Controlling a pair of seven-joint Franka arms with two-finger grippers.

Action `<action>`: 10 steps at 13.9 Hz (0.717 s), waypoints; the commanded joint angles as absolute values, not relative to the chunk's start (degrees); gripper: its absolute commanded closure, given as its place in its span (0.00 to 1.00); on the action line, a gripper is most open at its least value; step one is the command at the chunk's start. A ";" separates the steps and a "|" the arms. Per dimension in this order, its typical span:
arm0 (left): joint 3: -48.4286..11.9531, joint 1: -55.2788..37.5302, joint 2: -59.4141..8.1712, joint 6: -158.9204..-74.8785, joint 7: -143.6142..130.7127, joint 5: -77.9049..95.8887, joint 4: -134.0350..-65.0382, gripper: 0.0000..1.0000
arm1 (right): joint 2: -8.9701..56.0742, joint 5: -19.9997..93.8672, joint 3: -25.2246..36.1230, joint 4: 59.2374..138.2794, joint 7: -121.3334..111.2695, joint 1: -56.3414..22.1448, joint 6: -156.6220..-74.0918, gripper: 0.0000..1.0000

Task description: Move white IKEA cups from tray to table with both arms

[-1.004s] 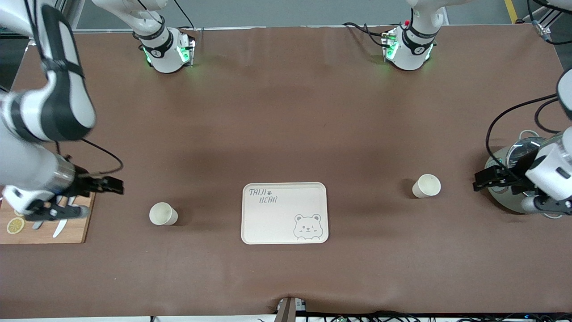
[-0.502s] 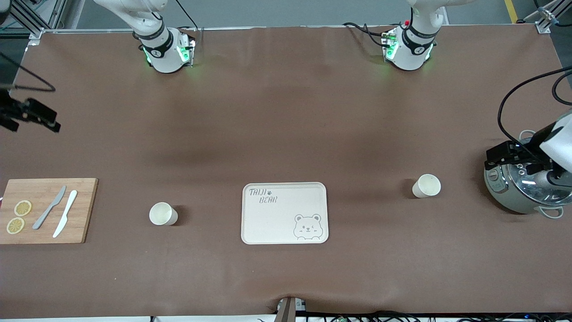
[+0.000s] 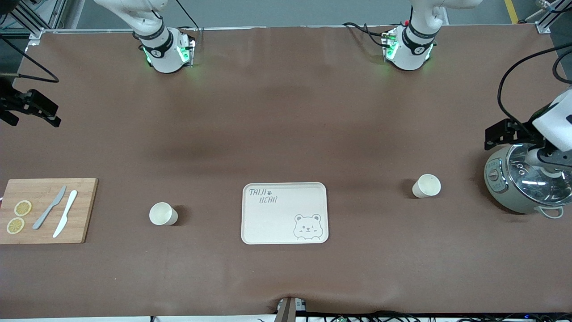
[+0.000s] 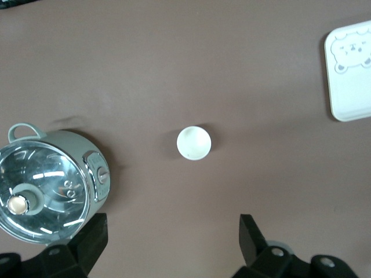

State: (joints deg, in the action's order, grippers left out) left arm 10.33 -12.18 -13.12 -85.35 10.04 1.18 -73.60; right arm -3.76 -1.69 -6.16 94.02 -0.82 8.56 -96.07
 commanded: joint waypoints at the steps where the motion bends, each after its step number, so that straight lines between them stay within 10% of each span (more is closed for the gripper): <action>1: 10.72 -12.66 -8.97 -86.13 11.34 3.16 -78.83 0.00 | -3.25 -1.41 -6.94 92.55 -0.62 9.40 -95.71 0.00; 10: 4.04 -6.50 -3.52 -93.60 11.16 3.52 -88.68 0.00 | -2.73 6.30 -6.77 92.55 -0.53 11.15 -95.19 0.00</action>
